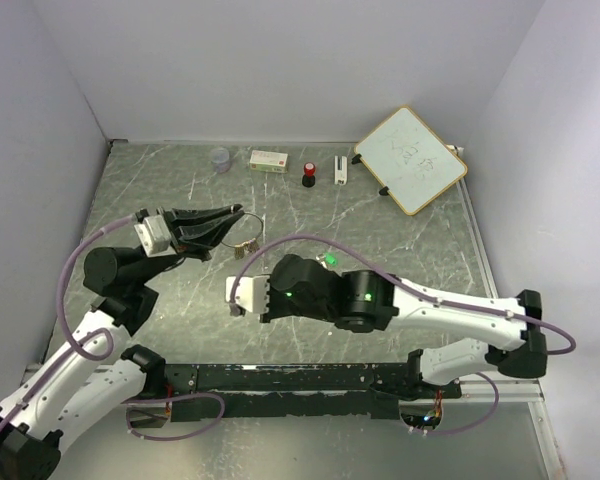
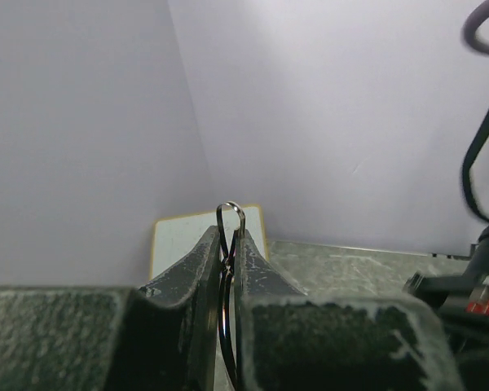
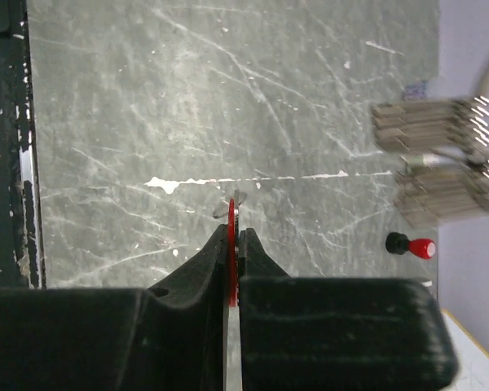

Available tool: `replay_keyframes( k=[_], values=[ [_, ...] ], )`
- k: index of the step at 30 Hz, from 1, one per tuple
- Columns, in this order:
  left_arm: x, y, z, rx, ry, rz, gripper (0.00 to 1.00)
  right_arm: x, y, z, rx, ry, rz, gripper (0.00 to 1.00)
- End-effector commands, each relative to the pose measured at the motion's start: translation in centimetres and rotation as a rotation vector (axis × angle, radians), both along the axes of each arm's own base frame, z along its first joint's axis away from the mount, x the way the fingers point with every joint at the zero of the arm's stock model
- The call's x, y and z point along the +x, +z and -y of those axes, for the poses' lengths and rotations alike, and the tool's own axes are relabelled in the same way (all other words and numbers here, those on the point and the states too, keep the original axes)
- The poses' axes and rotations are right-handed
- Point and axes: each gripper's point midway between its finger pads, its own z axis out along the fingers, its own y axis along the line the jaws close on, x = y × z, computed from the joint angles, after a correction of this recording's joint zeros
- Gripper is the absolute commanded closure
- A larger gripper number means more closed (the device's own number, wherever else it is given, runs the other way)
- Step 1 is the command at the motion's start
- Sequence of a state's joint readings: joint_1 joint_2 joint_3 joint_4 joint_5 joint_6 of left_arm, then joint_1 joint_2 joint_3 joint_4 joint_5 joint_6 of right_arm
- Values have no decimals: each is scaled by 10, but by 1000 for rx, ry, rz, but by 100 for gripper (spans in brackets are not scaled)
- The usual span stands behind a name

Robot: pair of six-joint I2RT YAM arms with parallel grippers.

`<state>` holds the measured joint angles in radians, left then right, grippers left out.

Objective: Remove the keys from the keyring

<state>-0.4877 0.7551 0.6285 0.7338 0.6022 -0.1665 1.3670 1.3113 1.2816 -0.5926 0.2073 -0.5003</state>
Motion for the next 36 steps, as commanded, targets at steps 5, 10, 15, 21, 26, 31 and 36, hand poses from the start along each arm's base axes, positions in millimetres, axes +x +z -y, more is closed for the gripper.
replay_keyframes(
  k=[5, 10, 15, 21, 26, 31, 36],
  values=[
    [60, -39, -8, 46, 216, -181, 93, 32, 80, 31, 297, -210, 173, 100],
    [102, -93, -4, 123, 307, -358, 93, 77, 83, 52, 330, -482, 269, 100],
    [131, -142, 6, 158, 283, -509, 93, 161, 59, 95, 408, -702, 150, 100],
    [155, -189, 5, 125, 221, -631, 93, 232, 22, 137, 459, -866, 69, 100],
    [164, -212, 8, 101, 181, -663, 93, 272, -37, 149, 454, -920, -64, 100],
    [174, -225, 14, 117, 164, -670, 93, 288, -77, 150, 472, -932, -157, 100],
    [189, -256, 15, 139, 196, -730, 93, 297, -108, 146, 467, -922, -246, 100]
  ],
)
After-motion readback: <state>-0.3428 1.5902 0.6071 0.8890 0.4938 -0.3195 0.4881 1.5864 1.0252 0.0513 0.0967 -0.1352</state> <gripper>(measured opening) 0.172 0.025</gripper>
